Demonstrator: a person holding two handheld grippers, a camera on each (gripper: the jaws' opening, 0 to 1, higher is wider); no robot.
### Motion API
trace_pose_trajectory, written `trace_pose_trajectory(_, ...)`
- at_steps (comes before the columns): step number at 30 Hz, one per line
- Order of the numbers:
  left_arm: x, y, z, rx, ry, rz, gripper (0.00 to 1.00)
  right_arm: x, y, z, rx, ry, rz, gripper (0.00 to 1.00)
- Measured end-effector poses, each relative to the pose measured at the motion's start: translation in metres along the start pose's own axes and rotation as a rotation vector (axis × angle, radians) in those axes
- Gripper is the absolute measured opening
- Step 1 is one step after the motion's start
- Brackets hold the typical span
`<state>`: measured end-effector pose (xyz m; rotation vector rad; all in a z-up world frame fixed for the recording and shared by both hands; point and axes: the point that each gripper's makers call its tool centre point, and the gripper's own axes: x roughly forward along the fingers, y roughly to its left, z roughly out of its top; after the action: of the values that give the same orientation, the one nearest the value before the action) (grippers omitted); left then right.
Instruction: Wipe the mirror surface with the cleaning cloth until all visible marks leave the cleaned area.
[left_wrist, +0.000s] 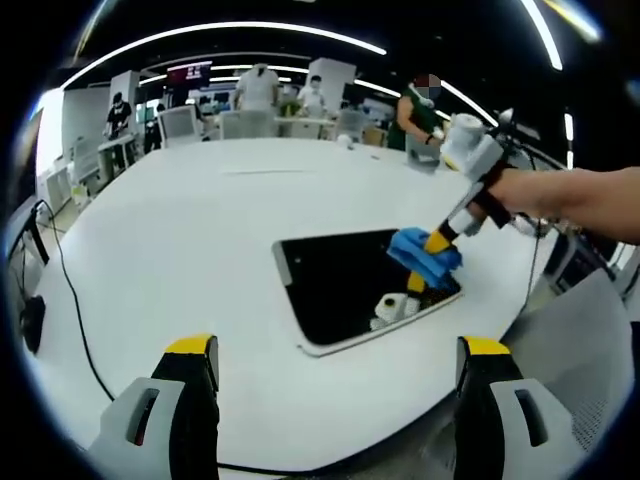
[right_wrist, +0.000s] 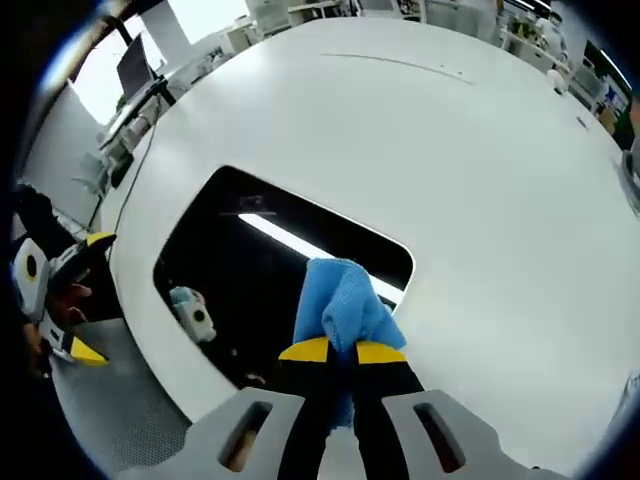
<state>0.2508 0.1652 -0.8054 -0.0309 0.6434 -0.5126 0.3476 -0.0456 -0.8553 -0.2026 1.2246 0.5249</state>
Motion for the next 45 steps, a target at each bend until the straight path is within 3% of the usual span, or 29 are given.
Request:
trace_pose_trajectory(18, 0.0, 0.0, 0.002, 0.005, -0.009, -0.002, 0.99, 0.006, -0.018, 0.024, -0.003, -0.001, -0.007, 0.02)
trace_pose_trajectory(22, 0.0, 0.001, 0.002, 0.001, -0.011, 0.0, 0.99, 0.016, -0.028, 0.033, -0.008, -0.001, -0.011, 0.02)
trace_pose_trajectory(45, 0.001, 0.0, 0.001, 0.002, -0.001, -0.001, 0.99, 0.022, -0.042, 0.051, -0.005, -0.002, -0.023, 0.02)
